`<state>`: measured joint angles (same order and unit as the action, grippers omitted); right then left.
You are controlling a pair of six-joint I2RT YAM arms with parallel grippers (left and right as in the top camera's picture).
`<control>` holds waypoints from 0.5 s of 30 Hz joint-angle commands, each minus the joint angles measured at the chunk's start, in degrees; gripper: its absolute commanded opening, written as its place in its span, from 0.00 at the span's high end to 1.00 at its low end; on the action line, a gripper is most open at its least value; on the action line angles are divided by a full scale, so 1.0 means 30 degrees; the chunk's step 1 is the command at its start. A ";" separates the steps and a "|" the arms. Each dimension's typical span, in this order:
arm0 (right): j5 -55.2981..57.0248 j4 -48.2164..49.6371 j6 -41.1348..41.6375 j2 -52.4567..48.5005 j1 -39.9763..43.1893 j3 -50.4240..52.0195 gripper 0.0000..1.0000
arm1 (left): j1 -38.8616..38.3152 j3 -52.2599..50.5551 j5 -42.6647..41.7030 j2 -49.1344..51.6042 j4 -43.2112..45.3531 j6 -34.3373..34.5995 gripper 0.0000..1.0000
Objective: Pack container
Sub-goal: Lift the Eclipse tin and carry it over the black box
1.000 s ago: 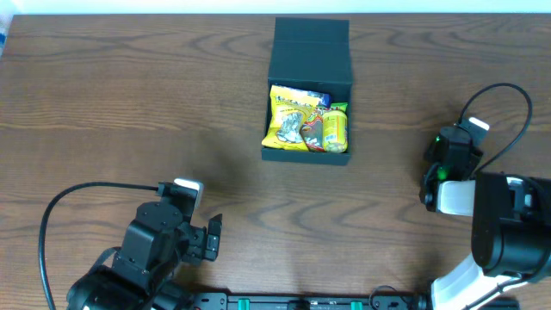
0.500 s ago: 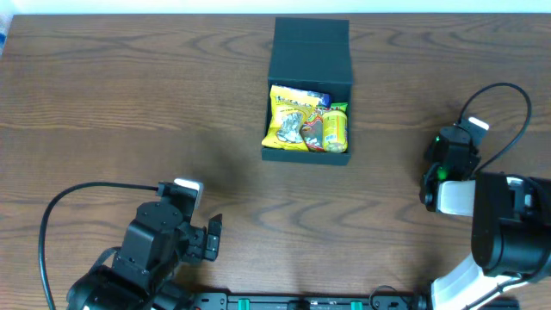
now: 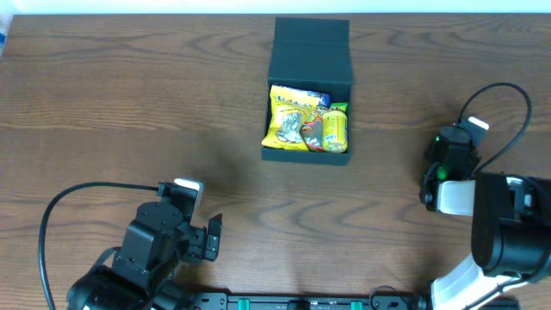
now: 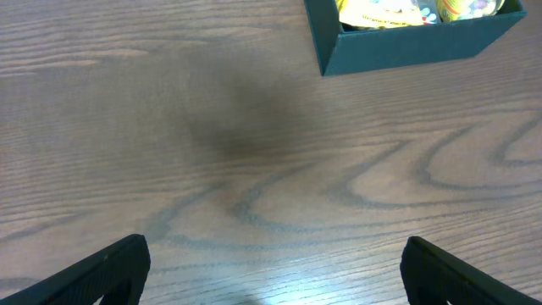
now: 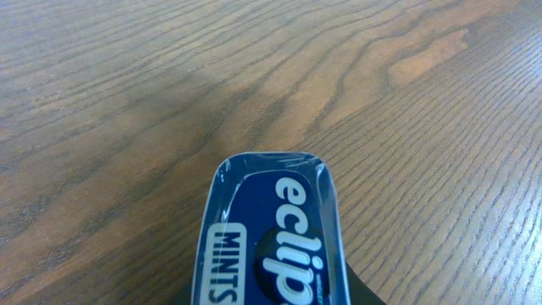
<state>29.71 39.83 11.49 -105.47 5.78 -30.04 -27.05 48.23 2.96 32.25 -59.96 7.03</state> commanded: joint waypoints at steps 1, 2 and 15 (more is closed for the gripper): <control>0.0153 -0.0444 0.0073 0.0481 -0.0729 -0.0204 0.99 | 0.0102 -0.0036 0.0007 -0.0029 -0.0007 -0.0204 0.04; 0.0153 -0.0721 0.0073 0.0860 -0.0991 -0.0204 0.99 | 0.0102 -0.0036 0.0007 -0.0029 0.0000 -0.0204 0.05; -0.4444 -1.9198 0.2251 1.0491 -0.5501 -0.5136 0.99 | 0.0102 -0.0036 0.0007 -0.0029 -0.0007 -0.0204 0.04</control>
<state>23.22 -11.49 13.89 -77.69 -8.84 -39.86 -27.03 48.16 2.94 32.25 -60.01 7.03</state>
